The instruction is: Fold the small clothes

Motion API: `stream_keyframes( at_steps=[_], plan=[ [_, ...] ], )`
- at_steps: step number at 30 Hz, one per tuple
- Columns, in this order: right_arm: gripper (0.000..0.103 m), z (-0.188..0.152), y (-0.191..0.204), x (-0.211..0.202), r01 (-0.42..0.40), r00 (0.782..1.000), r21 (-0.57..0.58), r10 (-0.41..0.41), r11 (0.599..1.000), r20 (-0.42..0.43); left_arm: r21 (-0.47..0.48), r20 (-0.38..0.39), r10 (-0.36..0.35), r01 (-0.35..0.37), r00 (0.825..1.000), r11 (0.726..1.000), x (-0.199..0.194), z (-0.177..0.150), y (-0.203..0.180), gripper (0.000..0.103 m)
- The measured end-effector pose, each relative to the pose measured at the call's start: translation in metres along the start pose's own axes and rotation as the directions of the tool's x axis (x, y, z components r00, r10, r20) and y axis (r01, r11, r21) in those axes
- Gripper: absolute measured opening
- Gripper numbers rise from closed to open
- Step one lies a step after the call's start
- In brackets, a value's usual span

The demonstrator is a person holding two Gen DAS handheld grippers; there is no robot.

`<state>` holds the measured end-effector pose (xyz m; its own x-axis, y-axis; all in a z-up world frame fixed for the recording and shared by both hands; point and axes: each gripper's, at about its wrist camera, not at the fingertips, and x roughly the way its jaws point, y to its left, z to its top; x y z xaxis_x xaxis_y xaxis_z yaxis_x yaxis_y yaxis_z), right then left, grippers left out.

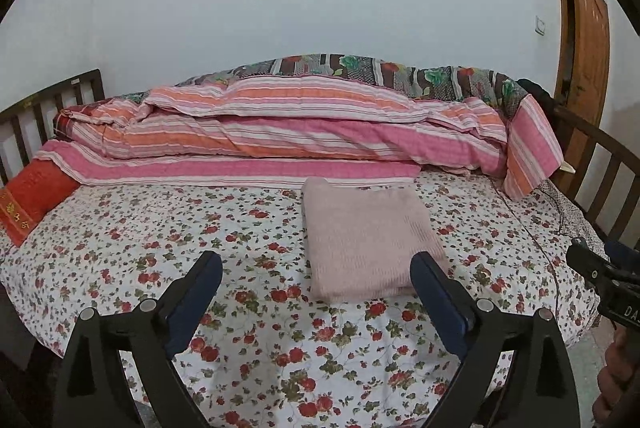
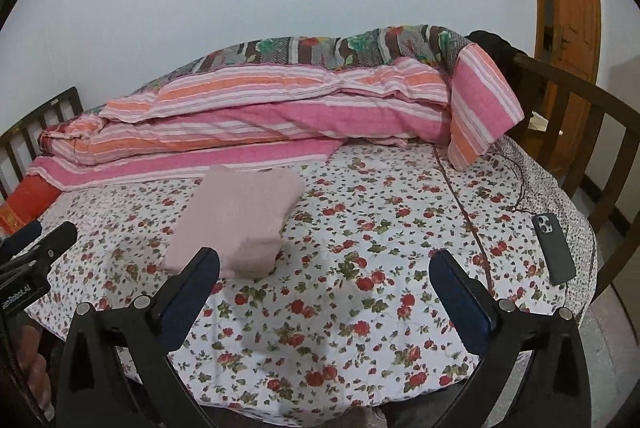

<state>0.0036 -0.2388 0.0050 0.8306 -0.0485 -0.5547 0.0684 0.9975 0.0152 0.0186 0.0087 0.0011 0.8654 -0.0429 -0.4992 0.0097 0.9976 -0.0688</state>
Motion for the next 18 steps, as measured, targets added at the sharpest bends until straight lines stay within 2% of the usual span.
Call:
stream_keyframes(
  at_steps=[18],
  plan=[
    [0.103,-0.0008,0.0057,-0.0073,-0.003,1.0,-0.005,0.003,1.0,0.006,-0.012,-0.003,0.005,-0.006,1.0,1.0,-0.0048,-0.0021,0.002,0.095]
  ],
)
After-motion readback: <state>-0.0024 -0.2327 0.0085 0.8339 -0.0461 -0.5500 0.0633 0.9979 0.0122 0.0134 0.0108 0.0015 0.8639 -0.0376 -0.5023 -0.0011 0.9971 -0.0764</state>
